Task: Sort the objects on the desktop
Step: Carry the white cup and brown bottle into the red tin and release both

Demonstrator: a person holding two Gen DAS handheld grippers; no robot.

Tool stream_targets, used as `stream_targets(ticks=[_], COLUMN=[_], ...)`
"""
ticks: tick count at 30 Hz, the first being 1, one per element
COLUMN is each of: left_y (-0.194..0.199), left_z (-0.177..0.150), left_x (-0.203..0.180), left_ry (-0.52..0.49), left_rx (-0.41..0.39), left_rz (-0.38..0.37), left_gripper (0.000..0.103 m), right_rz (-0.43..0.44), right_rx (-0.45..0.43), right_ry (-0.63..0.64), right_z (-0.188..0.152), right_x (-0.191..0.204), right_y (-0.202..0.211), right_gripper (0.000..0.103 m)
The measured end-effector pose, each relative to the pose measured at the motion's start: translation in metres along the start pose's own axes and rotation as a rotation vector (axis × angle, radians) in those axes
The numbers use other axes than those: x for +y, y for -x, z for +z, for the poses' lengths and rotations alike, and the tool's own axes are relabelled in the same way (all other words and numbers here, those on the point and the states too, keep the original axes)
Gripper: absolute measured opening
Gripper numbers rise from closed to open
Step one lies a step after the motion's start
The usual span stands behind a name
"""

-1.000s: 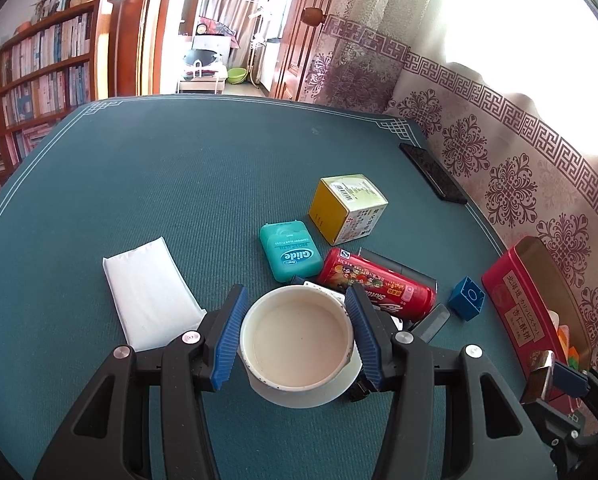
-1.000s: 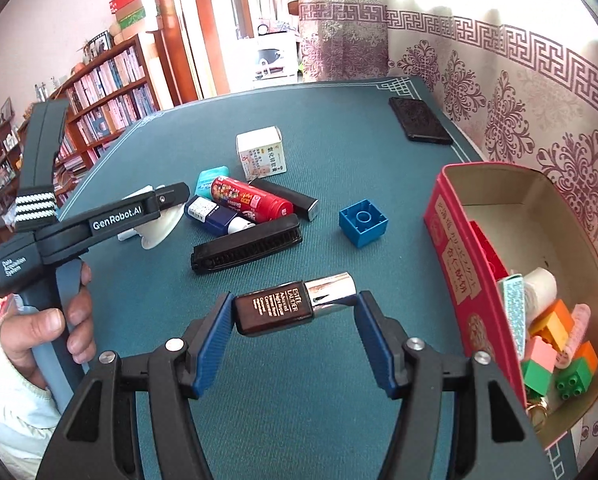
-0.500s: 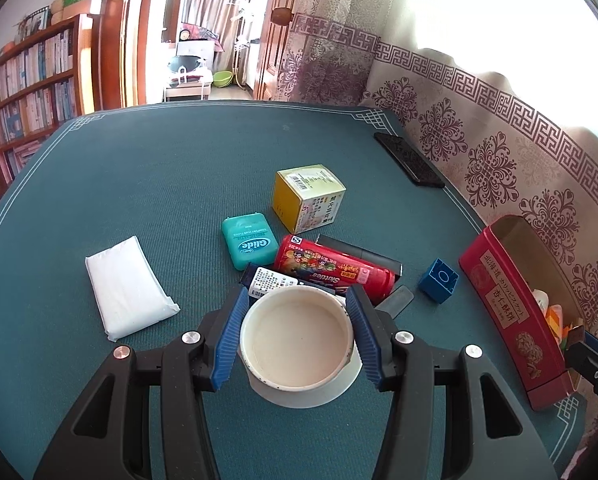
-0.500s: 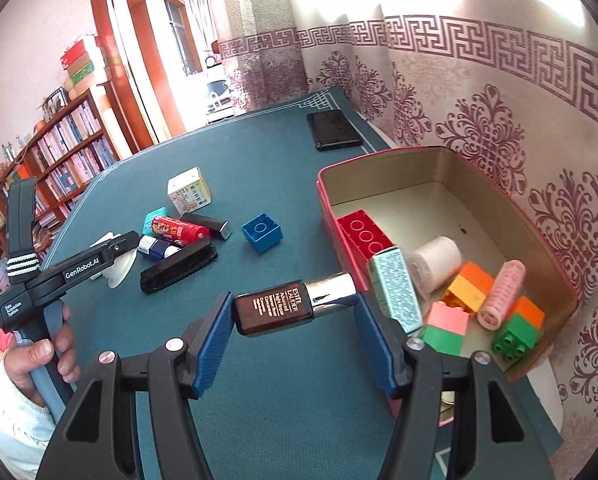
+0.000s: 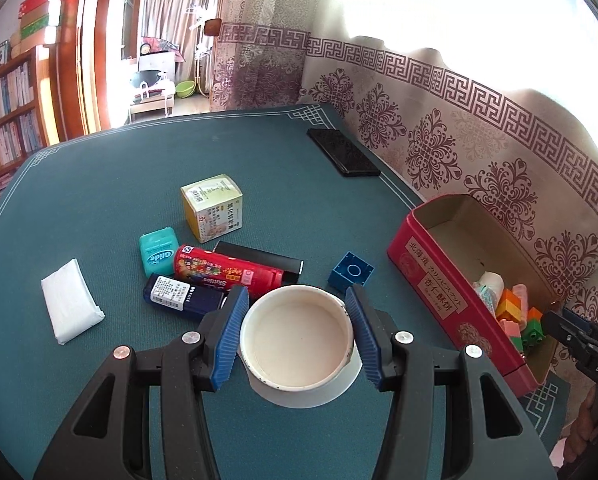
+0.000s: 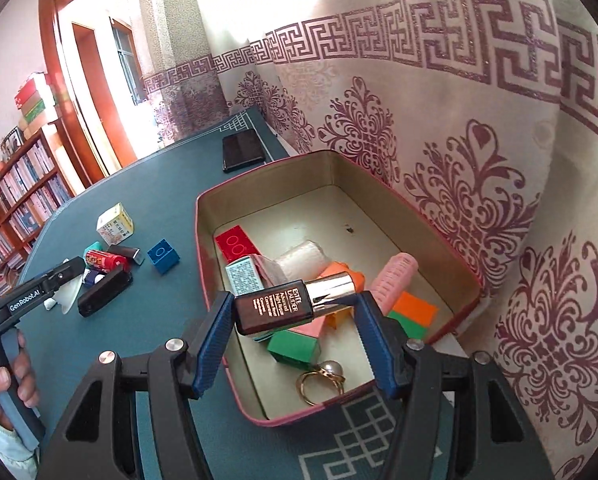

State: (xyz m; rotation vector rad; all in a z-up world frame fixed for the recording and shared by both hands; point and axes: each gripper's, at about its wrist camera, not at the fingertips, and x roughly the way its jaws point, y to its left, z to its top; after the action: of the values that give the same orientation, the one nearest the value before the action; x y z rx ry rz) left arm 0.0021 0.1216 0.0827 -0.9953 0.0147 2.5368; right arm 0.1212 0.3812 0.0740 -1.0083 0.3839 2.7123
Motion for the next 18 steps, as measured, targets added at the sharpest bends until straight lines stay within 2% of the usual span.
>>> stream_targets(ticks=[11,15,18], left_y=[-0.010,-0.016,-0.019], left_z=[0.009,0.015,0.020], left_x=[-0.057,-0.078,-0.095], left_ry=[-0.091,-0.127,-0.153], left_rx=[0.018,0.025,0.027], left_rz=[-0.019,-0.029,-0.041], left_gripper=[0.054,0.054,0.054], right_rz=[-0.003,0.004,0.006], right_rx=[0.034,0.030,0.003], right_ry=[0.054,0.061,0.066], right_z=[-0.004,-0.008,-0.009], right_x=[-0.021,-0.025,-0.027], right_y=[-0.014,-0.014,-0.011], right_gripper=[0.066,0.080,0.080])
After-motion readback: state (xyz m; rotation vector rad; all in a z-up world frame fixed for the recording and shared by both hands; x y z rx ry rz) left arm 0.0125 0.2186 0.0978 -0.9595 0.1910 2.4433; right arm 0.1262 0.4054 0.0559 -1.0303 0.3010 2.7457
